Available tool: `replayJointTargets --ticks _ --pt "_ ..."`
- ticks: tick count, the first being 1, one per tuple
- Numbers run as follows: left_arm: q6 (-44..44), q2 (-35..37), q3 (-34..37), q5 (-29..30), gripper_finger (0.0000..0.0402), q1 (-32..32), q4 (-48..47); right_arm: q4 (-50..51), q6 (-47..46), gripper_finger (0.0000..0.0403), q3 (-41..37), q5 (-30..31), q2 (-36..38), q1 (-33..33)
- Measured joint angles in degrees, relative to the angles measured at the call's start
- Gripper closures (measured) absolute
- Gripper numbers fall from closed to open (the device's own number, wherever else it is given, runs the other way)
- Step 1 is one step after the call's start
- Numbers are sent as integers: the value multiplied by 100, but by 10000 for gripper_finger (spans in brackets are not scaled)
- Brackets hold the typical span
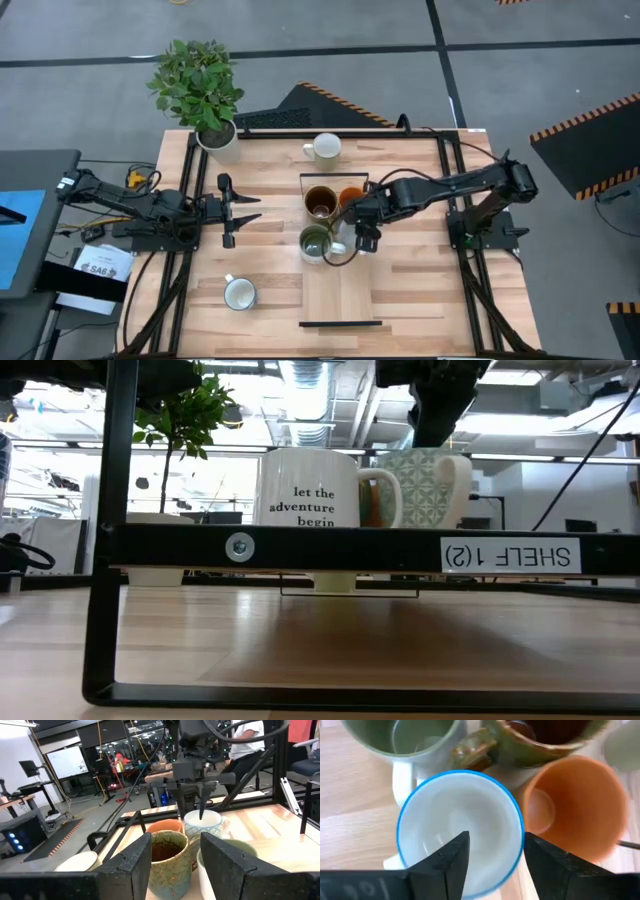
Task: Place coffee mugs
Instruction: Put the green patterned mug on the shelf, then put the blue-white patterned mug on the shelf
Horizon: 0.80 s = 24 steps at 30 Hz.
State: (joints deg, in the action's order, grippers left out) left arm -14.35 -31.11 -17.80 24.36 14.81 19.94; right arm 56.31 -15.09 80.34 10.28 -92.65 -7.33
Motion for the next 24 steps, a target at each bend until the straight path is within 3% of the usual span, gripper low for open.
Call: replayJointTargets --ticks 13,18,24 --pt "0 0 -2 2 246 0 -3 400 213 181 32 46 577 148" --pt "-2 2 -2 19 246 -2 -100 634 213 181 -79 741 1030 115" --pt "-2 0 -2 33 246 -2 -164 470 -107 181 -1098 1434 2006 139"
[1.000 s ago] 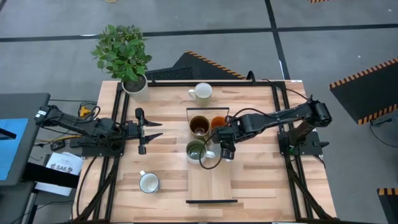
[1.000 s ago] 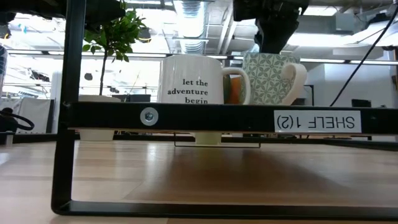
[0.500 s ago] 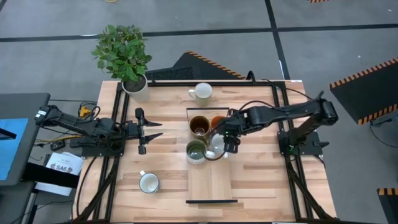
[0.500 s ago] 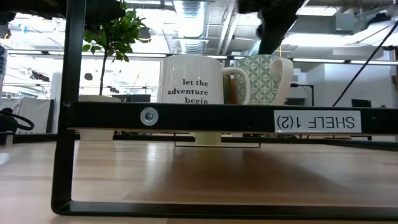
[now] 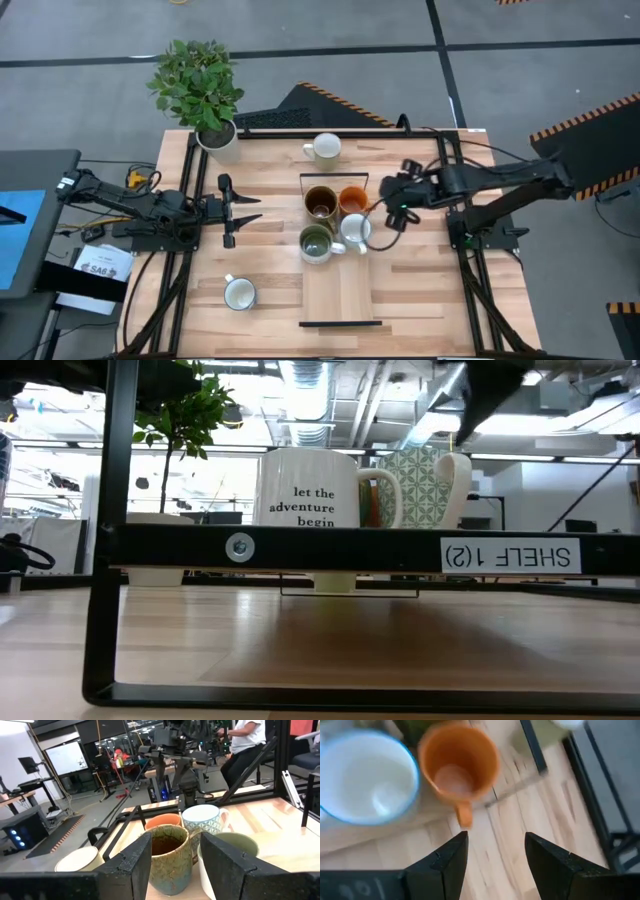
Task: Place coffee mugs
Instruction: Put the blue-white patterned mug on the shelf
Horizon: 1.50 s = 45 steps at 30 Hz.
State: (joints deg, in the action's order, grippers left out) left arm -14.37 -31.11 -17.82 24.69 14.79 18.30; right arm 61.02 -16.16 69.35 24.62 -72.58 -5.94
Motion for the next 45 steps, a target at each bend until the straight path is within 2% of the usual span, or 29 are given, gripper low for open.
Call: replayJointTargets --ticks 4,7,11,15,18,20,33,36,38,41,45 --pt "0 0 0 0 246 2 -2 -415 -390 182 -960 28 860 111" --pt "0 0 0 -2 246 2 8 -1274 -462 182 -1682 46 1484 170" --pt "-56 0 0 -2 246 2 50 -3615 263 182 -2724 79 2190 164" --pt "-101 0 0 -4 246 2 44 -6276 1372 182 -3697 -101 2424 170" --pt "-99 0 0 -6 246 0 50 -7431 1838 182 -4080 -201 2418 197" --pt "-99 1 0 -7 246 1 58 -7704 1976 182 -4166 -201 2418 197" --pt "-87 0 0 -13 246 2 48 -7815 2074 182 -4169 -203 2420 197" --pt "547 -30 -11 -58 246 7 189 -7814 2072 182 -4169 -203 2420 197" --pt "882 -190 -199 -389 246 36 105 -7817 2072 182 -4169 -203 2420 197" --pt "928 -592 -634 -904 246 225 -628 -7812 2072 182 -4169 -203 2420 197" --pt "1495 -1301 -1512 -889 246 630 -2535 -7795 2070 182 -4169 -203 2418 197"
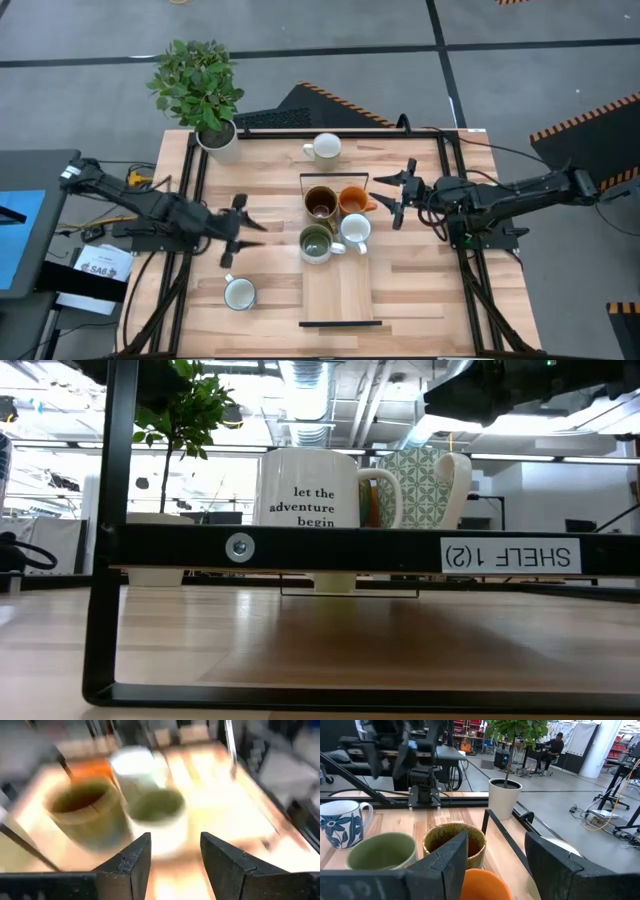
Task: Place coffee mugs
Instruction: Put the blue-white patterned mug on the shelf
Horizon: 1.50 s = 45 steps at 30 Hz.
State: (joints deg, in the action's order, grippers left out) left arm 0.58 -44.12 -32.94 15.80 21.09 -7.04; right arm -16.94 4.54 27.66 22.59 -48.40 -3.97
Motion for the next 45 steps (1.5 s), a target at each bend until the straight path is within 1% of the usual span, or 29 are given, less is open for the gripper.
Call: replayJointTargets --ticks 3,5,7,9,12,15,18,22,26,29,32,37,41,45 --pt "998 -638 -825 -42 246 426 -1747 48 -1 182 0 0 0 0" --pt "1645 -1099 -1277 -45 246 793 -2671 94 -5 182 0 0 0 0" --pt "2088 -1502 -1647 -41 246 1177 -3265 122 -13 182 0 0 0 0" --pt "2254 -1903 -1959 -38 246 1524 -3535 134 -15 182 0 -2 0 0" --pt "2199 -2398 -2333 89 246 1944 -3663 138 -15 182 0 -2 0 0" --pt "2293 -2821 -2620 239 246 2216 -3877 143 -13 182 0 -2 0 0" --pt "2692 -3147 -2823 203 246 2364 -4054 149 -13 182 0 -2 0 0" --pt "3215 -3448 -2923 158 246 2434 -4436 147 -13 182 0 -2 0 0" --pt "3584 -3637 -2923 193 246 2426 -4801 147 -11 182 0 -2 0 0" --pt "3621 -3721 -2908 146 246 2430 -4921 147 -11 182 0 -3 0 0" --pt "3665 -3770 -2861 139 246 2430 -4921 147 -11 182 0 -4 0 0" --pt "4007 -3765 -2737 150 246 2388 -4860 147 -9 182 0 -4 0 0" --pt "4343 -3763 -2566 63 246 2386 -4794 147 -9 182 0 -4 0 0" --pt "4371 -3761 -2367 -151 246 2381 -4546 149 -9 182 0 -4 0 0"
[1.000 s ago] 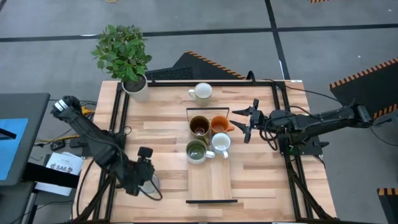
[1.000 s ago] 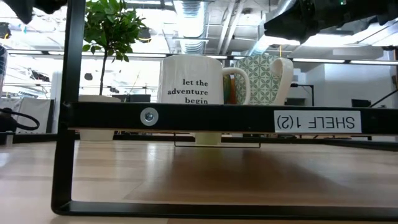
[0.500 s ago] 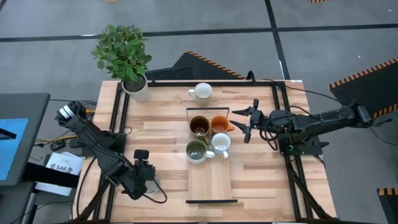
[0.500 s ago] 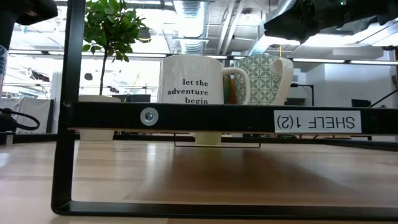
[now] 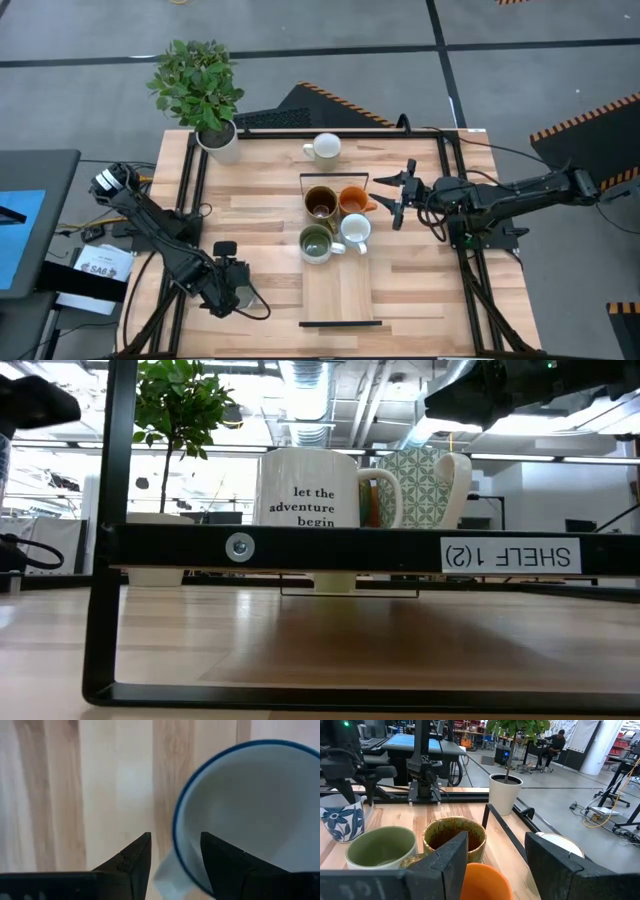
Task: Place coffee mugs
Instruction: Put the blue-white patterned mug on the shelf
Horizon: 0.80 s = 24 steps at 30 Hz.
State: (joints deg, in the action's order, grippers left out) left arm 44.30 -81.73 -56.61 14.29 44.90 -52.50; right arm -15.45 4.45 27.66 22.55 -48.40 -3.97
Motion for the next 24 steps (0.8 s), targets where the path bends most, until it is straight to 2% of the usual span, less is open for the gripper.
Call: replayJointTargets --ticks 8,11,15,16,20,24 --pt "-152 -2 134 -145 257 -229 224 -2 7 182 0 -1 -1 0" --pt "-583 -2 132 -187 294 -383 250 -2 9 182 0 1 0 0" --pt "-1356 8 126 -411 379 -636 254 -2 9 182 0 -1 -1 0" --pt "-1512 33 121 -506 387 -707 247 -2 9 182 0 -1 -1 0" --pt "-2027 121 -52 -562 393 -987 27 -2 9 182 0 0 -2 0" --pt "-2654 256 -805 -285 395 -1198 -411 -3 7 182 0 -1 -1 0"
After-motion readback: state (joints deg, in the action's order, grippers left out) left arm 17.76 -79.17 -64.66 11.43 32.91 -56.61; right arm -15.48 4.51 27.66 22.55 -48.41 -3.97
